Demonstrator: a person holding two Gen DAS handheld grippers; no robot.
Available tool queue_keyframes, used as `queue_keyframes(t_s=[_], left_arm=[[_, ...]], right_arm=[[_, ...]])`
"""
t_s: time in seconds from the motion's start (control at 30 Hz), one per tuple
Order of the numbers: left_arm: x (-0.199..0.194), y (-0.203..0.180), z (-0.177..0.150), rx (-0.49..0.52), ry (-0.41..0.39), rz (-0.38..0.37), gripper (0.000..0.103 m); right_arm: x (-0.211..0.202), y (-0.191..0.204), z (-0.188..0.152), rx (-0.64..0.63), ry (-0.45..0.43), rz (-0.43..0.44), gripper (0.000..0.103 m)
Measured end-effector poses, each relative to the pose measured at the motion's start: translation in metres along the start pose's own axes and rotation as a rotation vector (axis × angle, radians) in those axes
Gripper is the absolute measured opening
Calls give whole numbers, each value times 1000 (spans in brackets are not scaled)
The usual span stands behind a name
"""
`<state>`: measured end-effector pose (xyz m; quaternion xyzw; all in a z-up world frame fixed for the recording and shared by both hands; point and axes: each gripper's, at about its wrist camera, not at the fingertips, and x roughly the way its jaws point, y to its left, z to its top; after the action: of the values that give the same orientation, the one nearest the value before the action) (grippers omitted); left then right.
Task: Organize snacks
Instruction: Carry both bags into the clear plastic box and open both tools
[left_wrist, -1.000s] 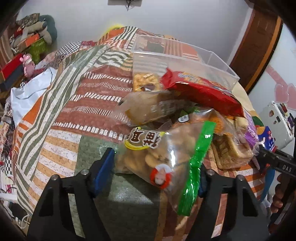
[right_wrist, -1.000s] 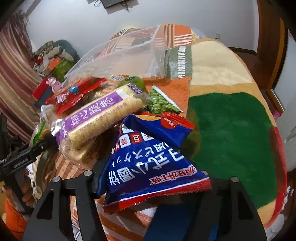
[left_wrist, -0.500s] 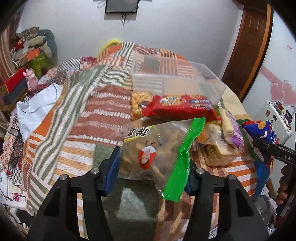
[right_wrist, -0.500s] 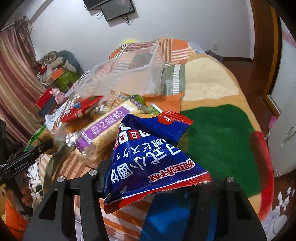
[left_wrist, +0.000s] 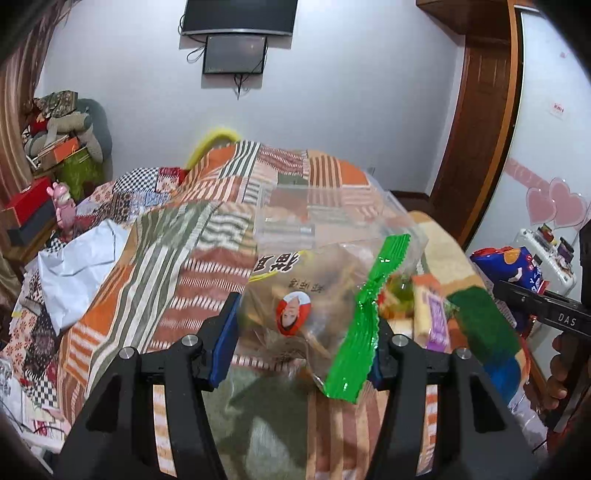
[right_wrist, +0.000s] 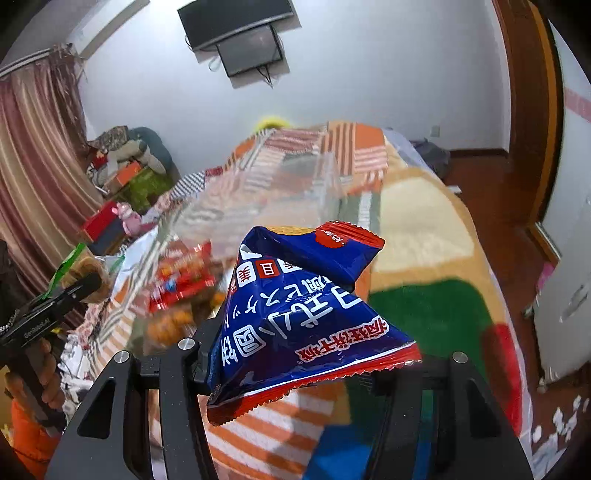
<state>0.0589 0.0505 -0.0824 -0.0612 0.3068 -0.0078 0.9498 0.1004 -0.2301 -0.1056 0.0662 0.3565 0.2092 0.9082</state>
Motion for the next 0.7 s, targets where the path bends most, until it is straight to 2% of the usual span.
queue_keyframes(t_s=[0.17,0.37,0.7], left_arm=[[8,0,20,13,-48,20,56],[25,6,44,-3,-67,19,56],[72,12,77,-12,-44,-1,56]], right_arm=[[7,10,16,-32,-42,8,52],[20,19,30,-52,-70,30,52],[49,32,51,-86,-85,50,52]])
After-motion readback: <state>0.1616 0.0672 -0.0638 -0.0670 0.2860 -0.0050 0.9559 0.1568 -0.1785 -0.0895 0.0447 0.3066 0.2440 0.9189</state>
